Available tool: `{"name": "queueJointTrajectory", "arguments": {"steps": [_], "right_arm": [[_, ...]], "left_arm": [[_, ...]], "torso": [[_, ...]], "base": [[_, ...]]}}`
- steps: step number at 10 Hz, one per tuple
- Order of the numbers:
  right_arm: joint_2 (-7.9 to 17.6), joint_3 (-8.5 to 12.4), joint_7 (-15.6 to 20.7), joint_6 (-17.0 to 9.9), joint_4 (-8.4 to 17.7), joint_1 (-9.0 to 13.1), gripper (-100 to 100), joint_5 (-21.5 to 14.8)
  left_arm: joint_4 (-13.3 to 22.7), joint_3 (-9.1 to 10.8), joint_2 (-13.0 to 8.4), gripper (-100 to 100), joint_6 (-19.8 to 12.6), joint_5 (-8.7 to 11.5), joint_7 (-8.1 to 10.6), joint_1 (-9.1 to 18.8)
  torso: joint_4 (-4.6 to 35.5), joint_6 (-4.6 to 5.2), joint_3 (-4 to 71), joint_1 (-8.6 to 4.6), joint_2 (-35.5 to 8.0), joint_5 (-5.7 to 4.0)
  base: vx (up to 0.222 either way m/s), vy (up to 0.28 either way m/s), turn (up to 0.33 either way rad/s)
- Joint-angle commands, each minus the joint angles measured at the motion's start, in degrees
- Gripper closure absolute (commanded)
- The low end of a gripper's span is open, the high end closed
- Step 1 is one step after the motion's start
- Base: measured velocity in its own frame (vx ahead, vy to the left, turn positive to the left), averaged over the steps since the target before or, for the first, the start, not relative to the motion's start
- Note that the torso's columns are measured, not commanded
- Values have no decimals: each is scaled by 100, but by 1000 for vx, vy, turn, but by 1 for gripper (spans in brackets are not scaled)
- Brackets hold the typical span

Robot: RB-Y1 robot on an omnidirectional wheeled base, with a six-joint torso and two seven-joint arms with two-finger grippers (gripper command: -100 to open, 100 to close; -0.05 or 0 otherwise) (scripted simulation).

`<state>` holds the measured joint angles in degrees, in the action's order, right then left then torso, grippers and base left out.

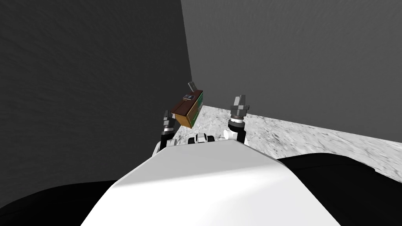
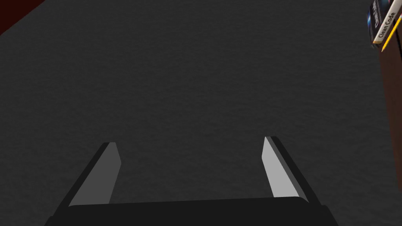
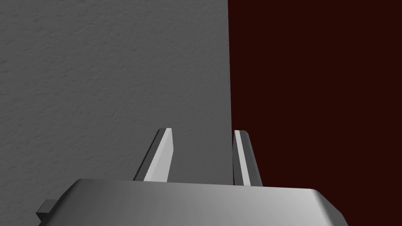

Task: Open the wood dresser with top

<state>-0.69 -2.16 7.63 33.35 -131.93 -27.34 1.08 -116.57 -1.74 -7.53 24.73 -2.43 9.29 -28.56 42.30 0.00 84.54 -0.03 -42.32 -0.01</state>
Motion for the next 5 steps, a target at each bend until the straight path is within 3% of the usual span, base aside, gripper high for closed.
{"name": "queueJointTrajectory", "arguments": {"steps": [1, 3, 5], "right_arm": [[0, 0, 0, 0, 0, 0, 0, 0], [0, 1, 0, 0, 0, -1, 0, 0], [0, 0, 0, 0, 0, 0, 0, 0]], "left_arm": [[394, 49, -65, -100, -246, -46, 231, 72], [545, 70, -89, -100, -339, -63, 322, 92], [860, 113, -139, -100, -533, -99, 512, 134]], "torso": [[-1, 1, 3, 3, 4, 1], [0, -4, 0, 6, -2, 2], [-1, 2, 2, 6, 4, 2]], "base": [[81, 19, -285], [48, 19, -119], [72, 29, -314]]}}
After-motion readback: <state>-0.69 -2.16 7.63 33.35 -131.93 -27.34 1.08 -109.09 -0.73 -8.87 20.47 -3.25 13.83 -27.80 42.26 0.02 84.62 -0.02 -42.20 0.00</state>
